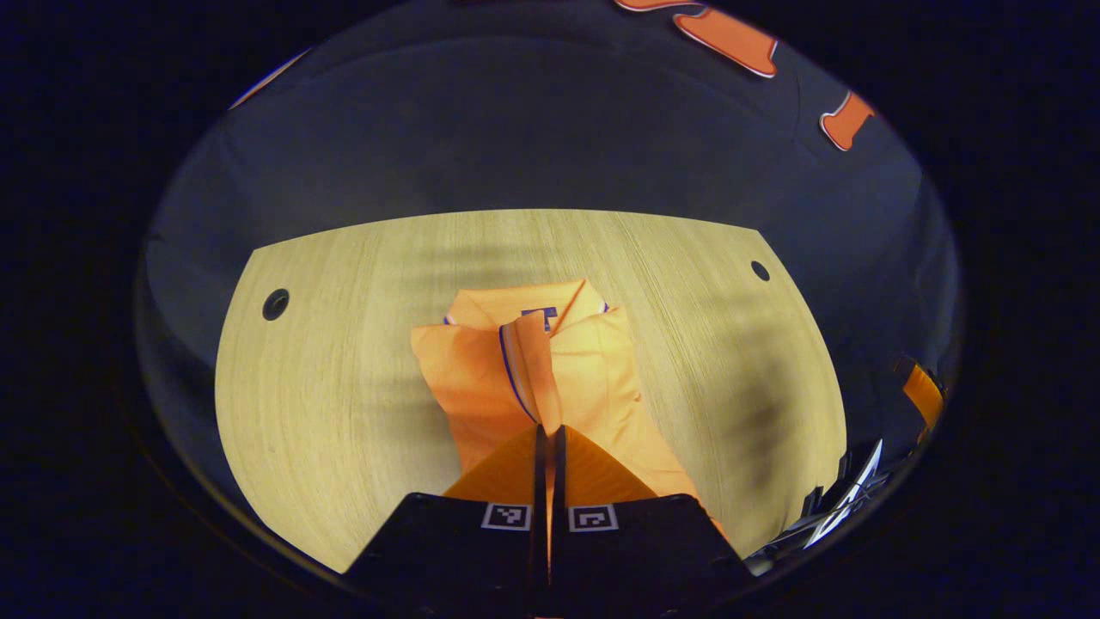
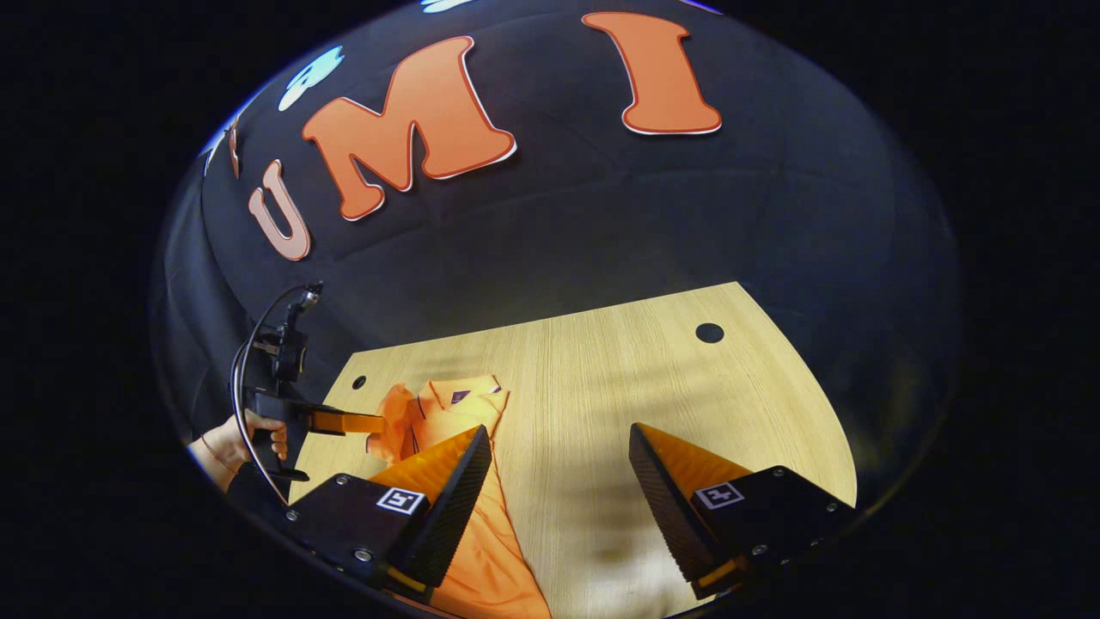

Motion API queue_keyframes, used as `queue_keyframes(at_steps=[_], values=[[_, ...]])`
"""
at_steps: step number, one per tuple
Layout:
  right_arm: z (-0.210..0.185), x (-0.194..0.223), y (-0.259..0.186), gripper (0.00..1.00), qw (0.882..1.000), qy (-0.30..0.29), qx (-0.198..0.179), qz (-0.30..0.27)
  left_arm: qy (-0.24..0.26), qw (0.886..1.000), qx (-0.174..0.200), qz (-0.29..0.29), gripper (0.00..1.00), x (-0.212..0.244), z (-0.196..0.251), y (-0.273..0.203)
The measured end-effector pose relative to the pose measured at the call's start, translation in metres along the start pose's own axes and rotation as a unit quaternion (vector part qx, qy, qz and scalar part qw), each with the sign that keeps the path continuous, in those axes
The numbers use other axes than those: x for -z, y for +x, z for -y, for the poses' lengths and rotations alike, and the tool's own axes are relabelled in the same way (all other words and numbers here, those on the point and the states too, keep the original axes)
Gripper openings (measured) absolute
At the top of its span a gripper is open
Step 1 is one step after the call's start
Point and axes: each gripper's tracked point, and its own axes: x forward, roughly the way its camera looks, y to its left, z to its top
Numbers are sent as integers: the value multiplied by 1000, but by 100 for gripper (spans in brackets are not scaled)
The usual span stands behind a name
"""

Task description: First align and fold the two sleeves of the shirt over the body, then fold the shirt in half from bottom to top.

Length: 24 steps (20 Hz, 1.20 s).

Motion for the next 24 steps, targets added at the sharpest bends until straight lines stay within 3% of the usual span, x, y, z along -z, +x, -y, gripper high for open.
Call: queue_keyframes(at_steps=[7,13,16,20,24], values=[[24,12,-6,99,1000,14,9,-9,22,999,-6,-38,1,24,40,42],[35,23,-4,98,999,25,14,-25,-9,998,-5,-58,3,40,53,68],[36,26,0,98,999,26,15,-30,-37,997,17,-66,18,48,61,73],[31,28,4,98,999,25,13,-35,-56,996,27,-62,100,47,63,72],[19,33,12,98,999,24,5,-44,-40,998,16,-42,98,39,51,51]])
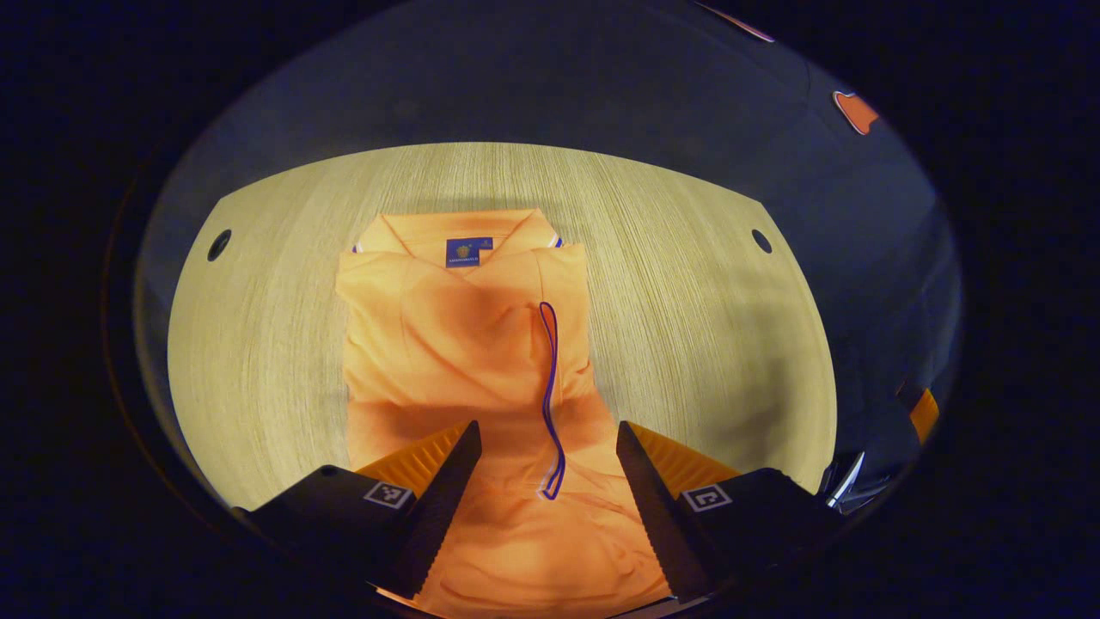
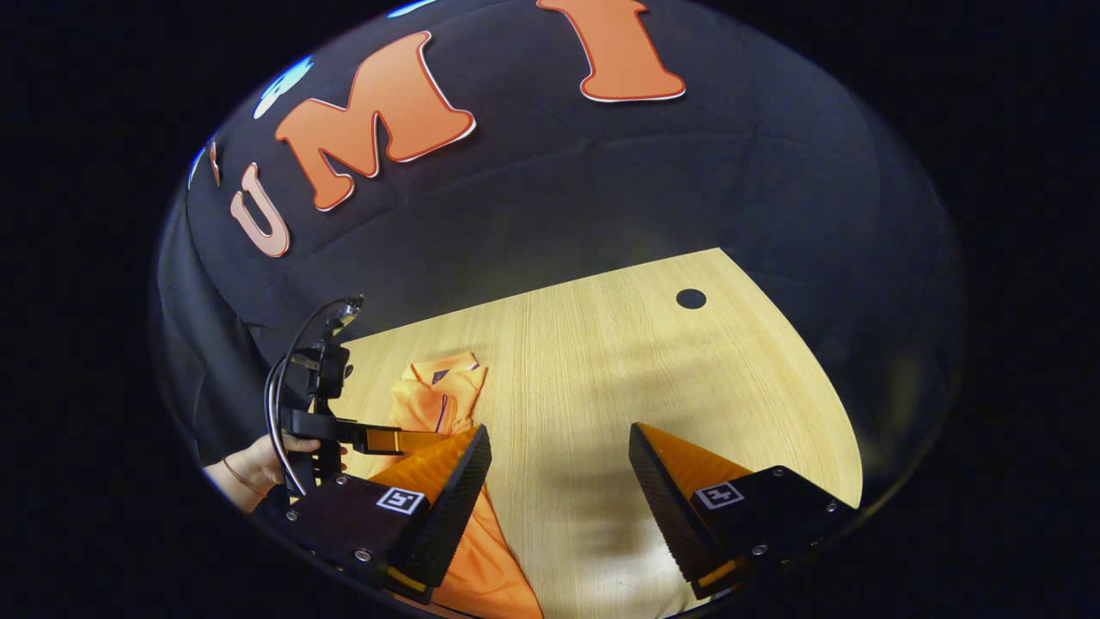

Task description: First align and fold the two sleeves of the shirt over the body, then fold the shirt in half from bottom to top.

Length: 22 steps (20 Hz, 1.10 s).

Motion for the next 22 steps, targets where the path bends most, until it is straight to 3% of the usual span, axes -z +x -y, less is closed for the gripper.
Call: queue_keyframes(at_steps=[10,18,22], values=[[-70,42,25,99,997,-47,-30,-53,-25,998,-4,62,98,18,-49,-93],[-113,98,33,99,988,-96,-36,-114,-40,997,-22,61,98,79,-102,-132],[-124,147,21,99,981,-106,-31,-157,-37,998,-33,44,98,127,-122,-141]])
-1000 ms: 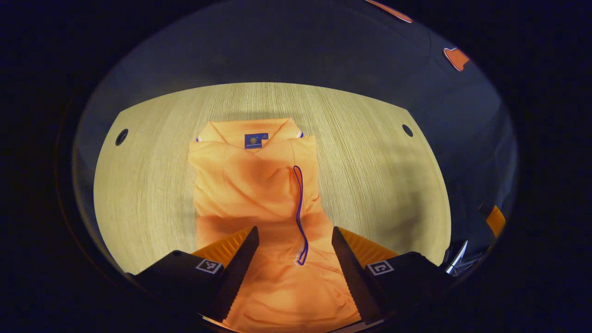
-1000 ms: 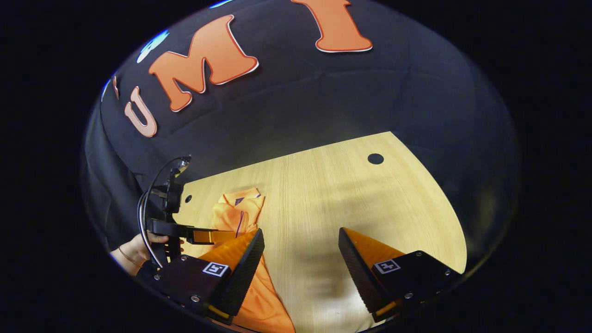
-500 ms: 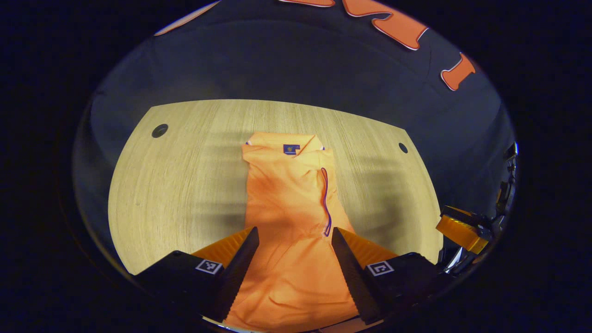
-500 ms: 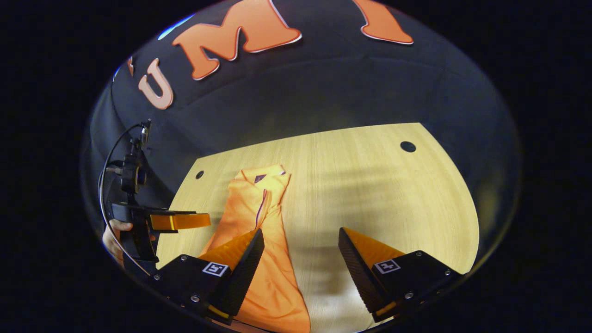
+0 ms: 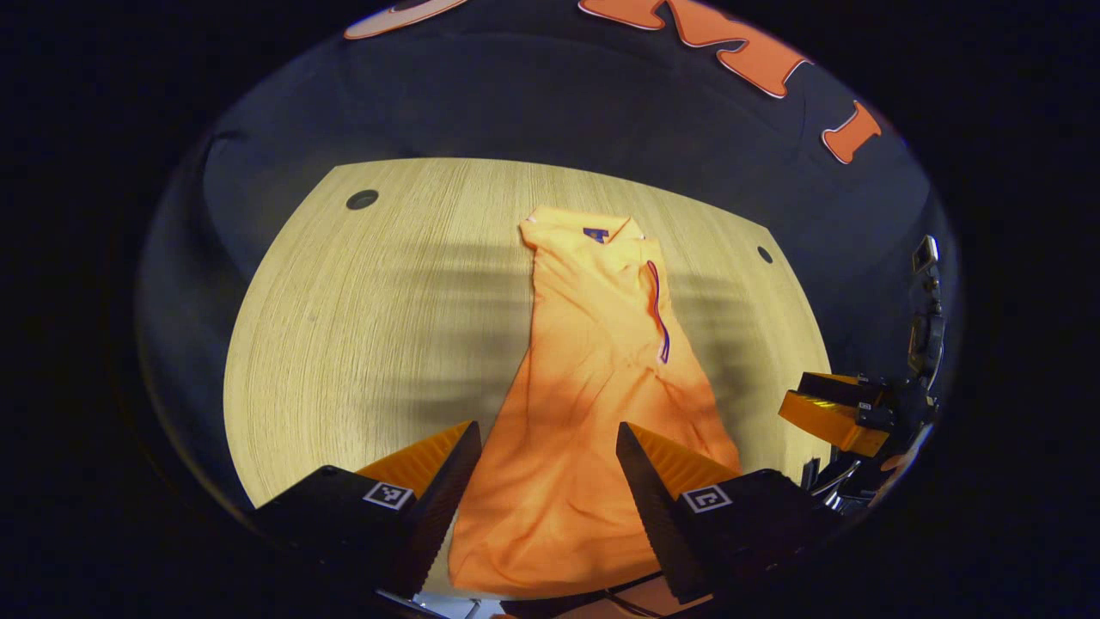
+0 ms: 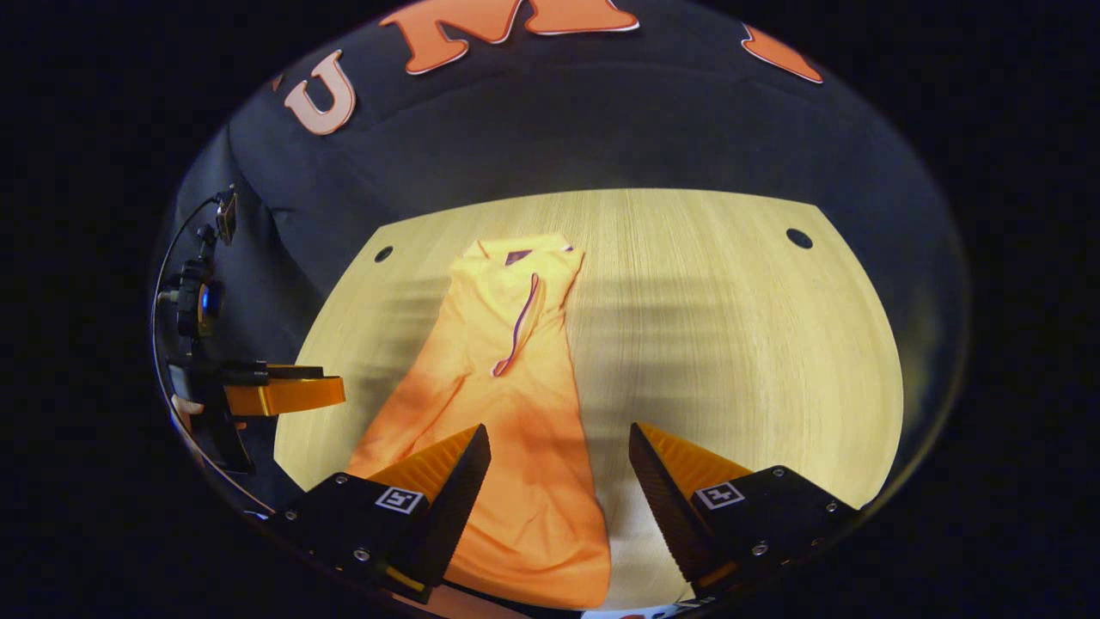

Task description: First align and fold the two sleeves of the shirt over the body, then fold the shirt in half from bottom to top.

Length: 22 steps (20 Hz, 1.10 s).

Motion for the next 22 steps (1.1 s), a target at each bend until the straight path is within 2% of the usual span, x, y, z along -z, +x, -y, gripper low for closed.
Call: queue_keyframes(at_steps=[2,5,7,10,15,20,22], values=[[-6,23,2,99,1000,-8,6,-16,0,1000,-11,-3,98,19,-13,-7],[-14,65,-3,99,998,-16,15,-51,-14,1000,-5,-21,96,56,-24,-19],[-16,92,-9,99,997,-15,21,-74,-24,999,-11,-30,98,80,-34,-28],[-13,130,-15,99,993,-14,40,-107,-25,998,-29,-43,99,116,-49,-36],[-3,186,-23,99,984,5,60,-167,-41,996,-38,-72,99,165,-53,-31],[3,216,-22,99,977,4,72,-202,-35,991,-57,-119,97,218,-53,-18],[5,221,-18,99,974,-3,79,-211,-17,989,-66,-128,99,231,-54,-12]])
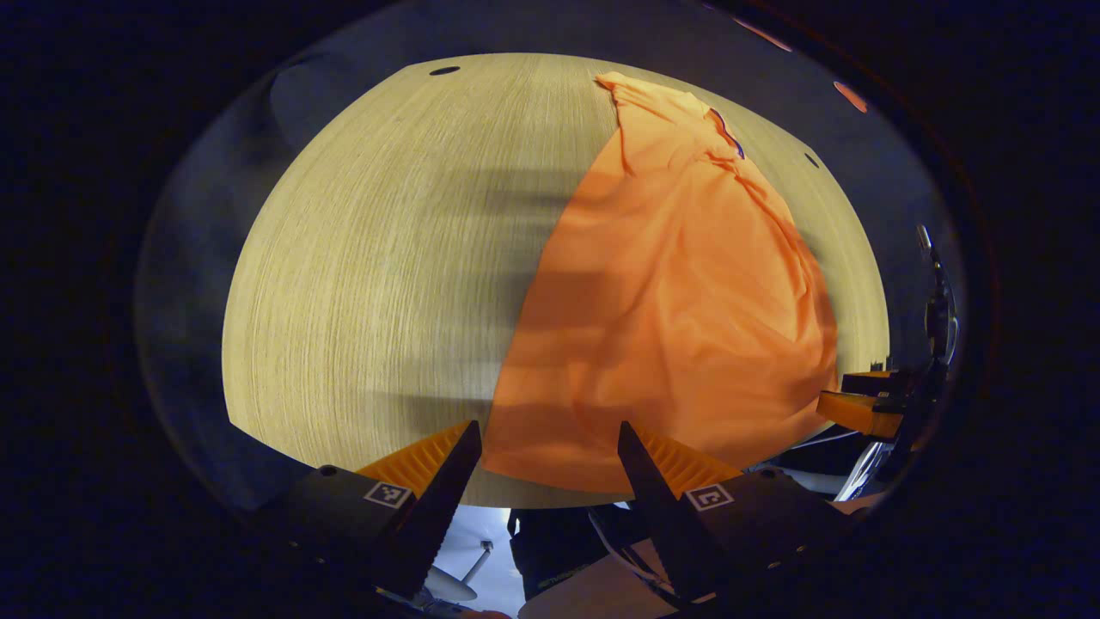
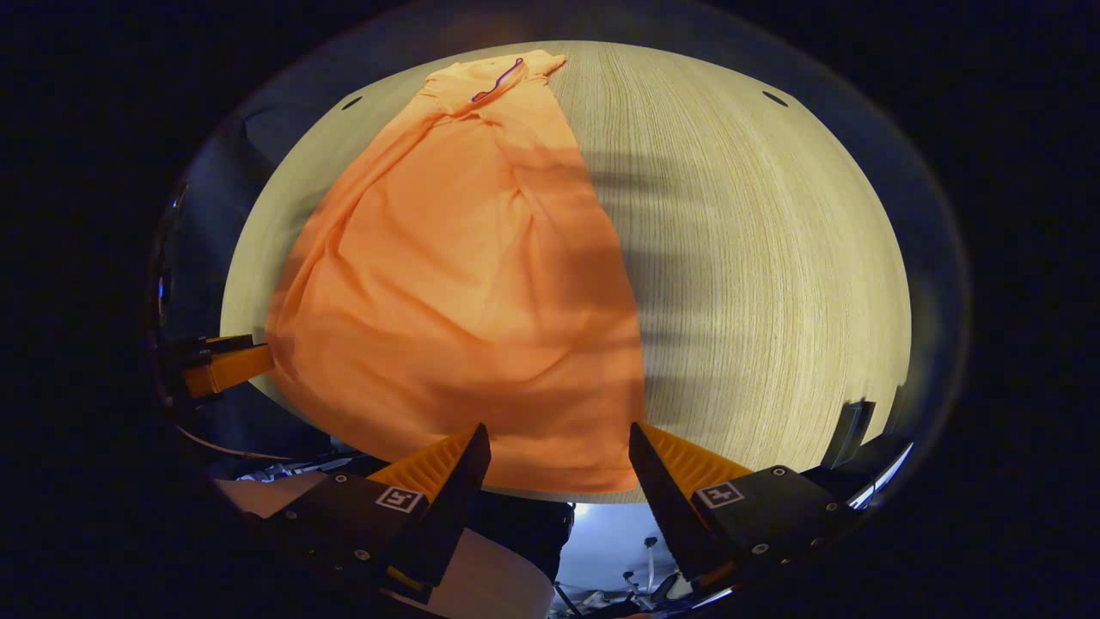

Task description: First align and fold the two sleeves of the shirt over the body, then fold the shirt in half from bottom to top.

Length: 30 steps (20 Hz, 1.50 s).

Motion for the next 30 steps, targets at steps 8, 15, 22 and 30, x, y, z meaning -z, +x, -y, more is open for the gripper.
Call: queue_keyframes(at_steps=[8,15,22,30], values=[[2,7,14,99,999,-15,25,-20,30,998,-45,-14,98,7,1,16],[-3,5,14,99,999,-25,29,-26,18,998,-45,-27,99,9,1,15],[-4,8,14,98,999,-11,29,-31,13,999,-45,-9,99,6,-2,21],[-17,11,13,18,1000,-7,6,-13,30,999,-35,-12,11,13,17,17]])
